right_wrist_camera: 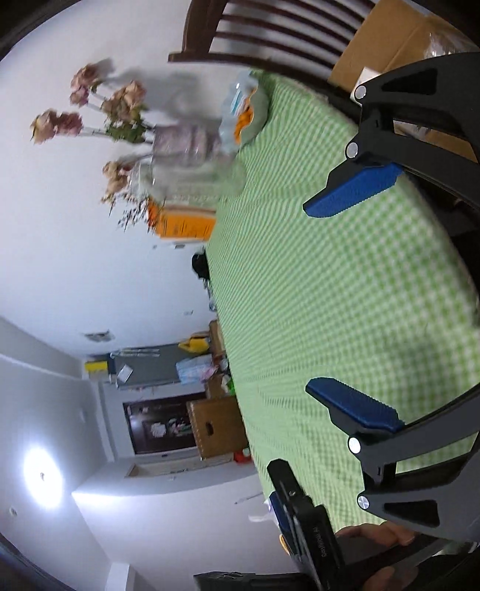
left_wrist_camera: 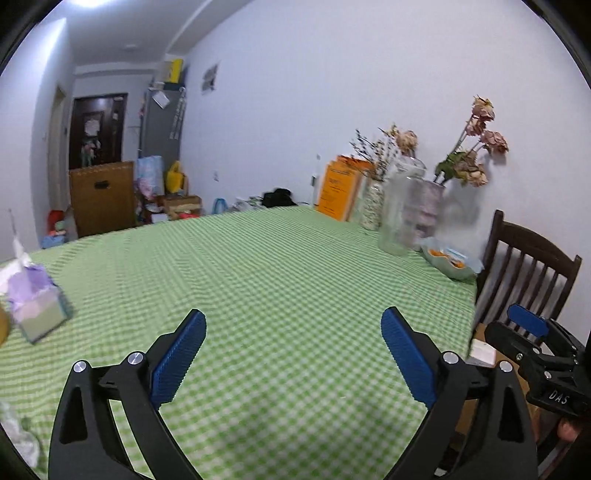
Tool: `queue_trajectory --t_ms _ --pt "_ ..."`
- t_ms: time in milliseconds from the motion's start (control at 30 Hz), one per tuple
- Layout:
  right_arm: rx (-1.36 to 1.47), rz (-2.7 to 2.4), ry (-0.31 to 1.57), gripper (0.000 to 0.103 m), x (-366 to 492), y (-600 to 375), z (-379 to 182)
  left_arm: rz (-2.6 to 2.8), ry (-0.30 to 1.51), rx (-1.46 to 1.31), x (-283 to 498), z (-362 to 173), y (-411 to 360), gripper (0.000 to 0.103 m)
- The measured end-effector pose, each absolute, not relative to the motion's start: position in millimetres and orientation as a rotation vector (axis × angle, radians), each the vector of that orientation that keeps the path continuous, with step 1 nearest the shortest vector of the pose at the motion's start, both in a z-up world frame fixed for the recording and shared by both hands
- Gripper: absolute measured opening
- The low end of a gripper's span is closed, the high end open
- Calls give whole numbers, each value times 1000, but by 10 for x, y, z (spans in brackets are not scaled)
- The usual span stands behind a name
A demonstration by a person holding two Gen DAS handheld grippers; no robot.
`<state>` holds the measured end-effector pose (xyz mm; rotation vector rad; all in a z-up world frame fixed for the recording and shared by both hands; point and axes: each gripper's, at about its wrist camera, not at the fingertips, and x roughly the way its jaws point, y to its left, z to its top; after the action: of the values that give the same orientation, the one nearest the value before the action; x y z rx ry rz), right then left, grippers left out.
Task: Collect trash
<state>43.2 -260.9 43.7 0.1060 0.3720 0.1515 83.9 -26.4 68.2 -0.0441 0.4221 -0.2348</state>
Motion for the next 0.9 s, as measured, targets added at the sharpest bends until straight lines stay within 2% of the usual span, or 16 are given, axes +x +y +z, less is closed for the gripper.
queue_trajectory --t_ms 400,633,900 --pt "102 139 255 87 357 -1988 312 -107 246 -30 591 562 454 95" --pt "72 139 297 87 391 -1853 155 -37 246 0 679 326 513 95" --pt "47 160 339 87 410 -1793 9 -5 267 -34 761 287 591 95"
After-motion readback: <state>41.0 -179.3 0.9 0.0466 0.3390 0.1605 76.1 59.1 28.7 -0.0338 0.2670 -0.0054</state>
